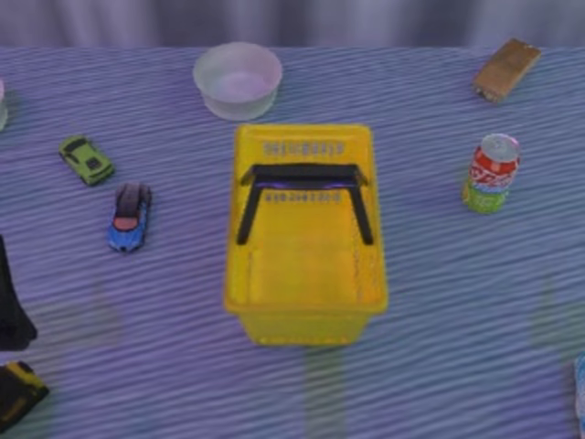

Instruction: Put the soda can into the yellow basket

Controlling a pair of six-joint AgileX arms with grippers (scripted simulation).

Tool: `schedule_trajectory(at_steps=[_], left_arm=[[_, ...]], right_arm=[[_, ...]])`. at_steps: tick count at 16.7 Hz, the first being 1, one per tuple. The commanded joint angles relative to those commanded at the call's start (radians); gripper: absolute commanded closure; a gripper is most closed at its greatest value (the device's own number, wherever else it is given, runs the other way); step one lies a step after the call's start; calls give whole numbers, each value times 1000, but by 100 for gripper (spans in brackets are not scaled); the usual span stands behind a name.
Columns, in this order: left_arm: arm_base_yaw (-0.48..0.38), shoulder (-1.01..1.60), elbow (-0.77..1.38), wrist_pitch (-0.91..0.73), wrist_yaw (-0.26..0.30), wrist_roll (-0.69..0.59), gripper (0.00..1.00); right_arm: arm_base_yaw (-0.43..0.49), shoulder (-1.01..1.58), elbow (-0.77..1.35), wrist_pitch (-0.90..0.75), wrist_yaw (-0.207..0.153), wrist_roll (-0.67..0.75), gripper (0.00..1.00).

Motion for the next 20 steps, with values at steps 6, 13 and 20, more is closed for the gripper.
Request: schedule_trajectory(at_steps=[6,13,20], left_arm=[[0,0,0,0,0,0,0],[0,0,0,0,0,0,0],[0,0,0,0,0,0,0]], right_arm=[[17,102,102,-58,-6,-27,0],[68,668,642,-382,-7,-156,0],[127,1494,1377,-860,3,-331,0]])
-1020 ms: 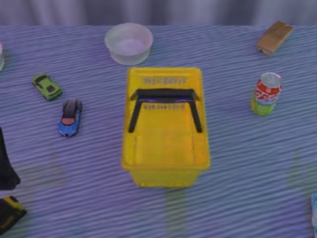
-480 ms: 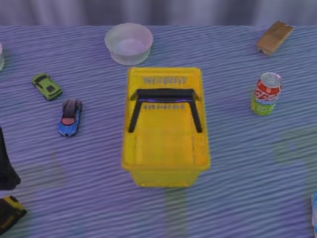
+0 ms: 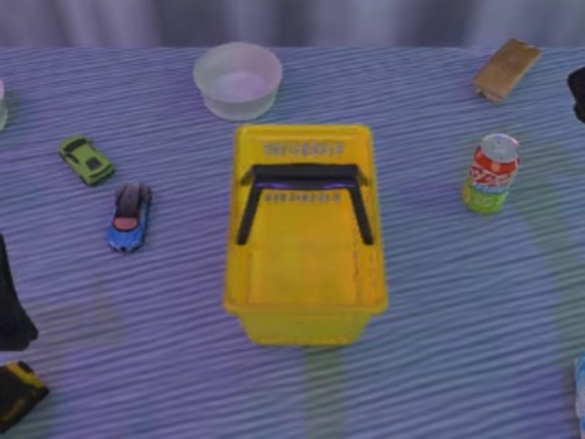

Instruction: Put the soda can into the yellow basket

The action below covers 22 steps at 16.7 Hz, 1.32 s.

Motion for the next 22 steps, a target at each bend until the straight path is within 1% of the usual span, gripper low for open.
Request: schedule_trajectory(at_steps=[3,6,8,11,14,20,22], left_arm=[[0,0,0,0,0,0,0],[0,0,0,0,0,0,0],[0,0,0,0,0,0,0],[0,0,0,0,0,0,0],[0,0,0,0,0,0,0],[0,0,0,0,0,0,0],[0,0,0,0,0,0,0]], right_arm=[[25,343,297,-190,3,-71,0],[47,634,554,-344,4,-130,0],[59,783,696,-421,4,-162,0],[73,927,846,-495,3,-195,0],[79,979,904,-522,2,-209,0],[74,978,898,-517,2,-209,0],[78,979,861,-479,2,-210,0]])
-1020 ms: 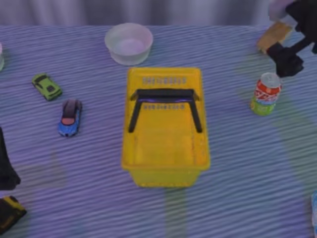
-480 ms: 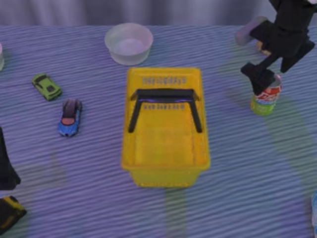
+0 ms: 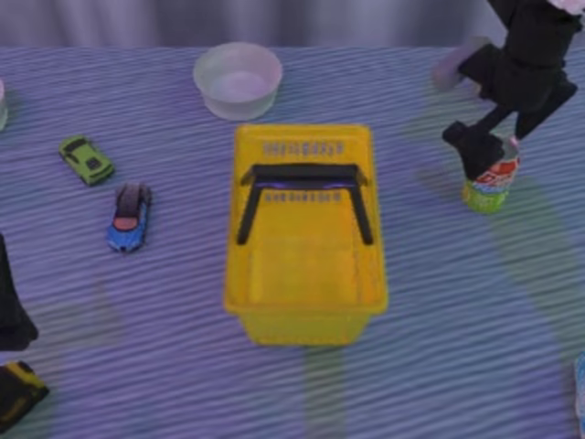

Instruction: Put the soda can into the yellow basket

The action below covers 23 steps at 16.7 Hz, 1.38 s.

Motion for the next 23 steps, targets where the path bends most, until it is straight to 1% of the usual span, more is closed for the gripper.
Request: schedule_trajectory(at_steps=[5,9,22,23], left_arm=[[0,0,0,0,0,0,0],[0,0,0,0,0,0,0],[0,0,0,0,0,0,0],[0,0,0,0,0,0,0]], right_arm=[[2,11,-126,138,0,3,0],[2,12,-132,144,0,3,0],[2,12,-132,144,0,3,98],[2,12,-132,144,0,3,100]])
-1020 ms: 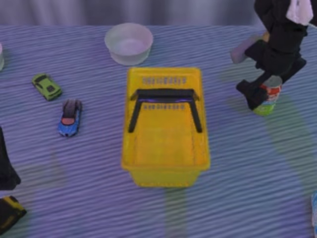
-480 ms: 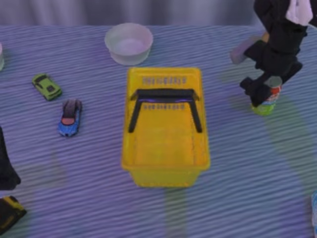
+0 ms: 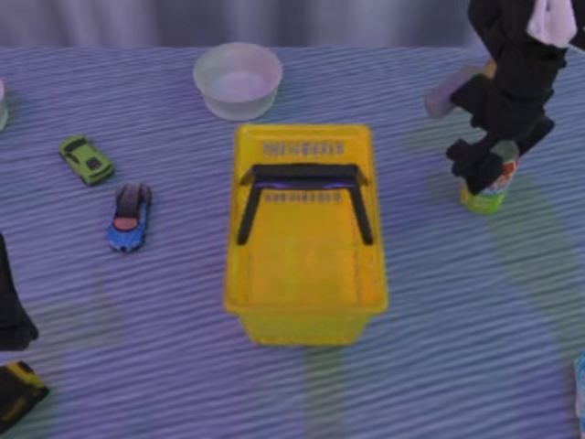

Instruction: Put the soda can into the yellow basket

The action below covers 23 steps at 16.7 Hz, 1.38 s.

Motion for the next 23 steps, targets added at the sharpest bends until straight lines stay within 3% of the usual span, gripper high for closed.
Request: schedule_trajectory(at_steps=[9,12,14,17,23], left_arm=[[0,0,0,0,0,0,0],[0,0,0,0,0,0,0],[0,0,0,0,0,0,0],[0,0,0,0,0,0,0],[0,0,0,0,0,0,0]], right_arm=[[-3,-1,0,0,0,1,100],[4,-6,-19,58,-39,17,100],[11,-15,-49,146,-94,41,100],[23,-37,-114,344,-211,98,100],[54,-104,-305,911,-522,255,100]])
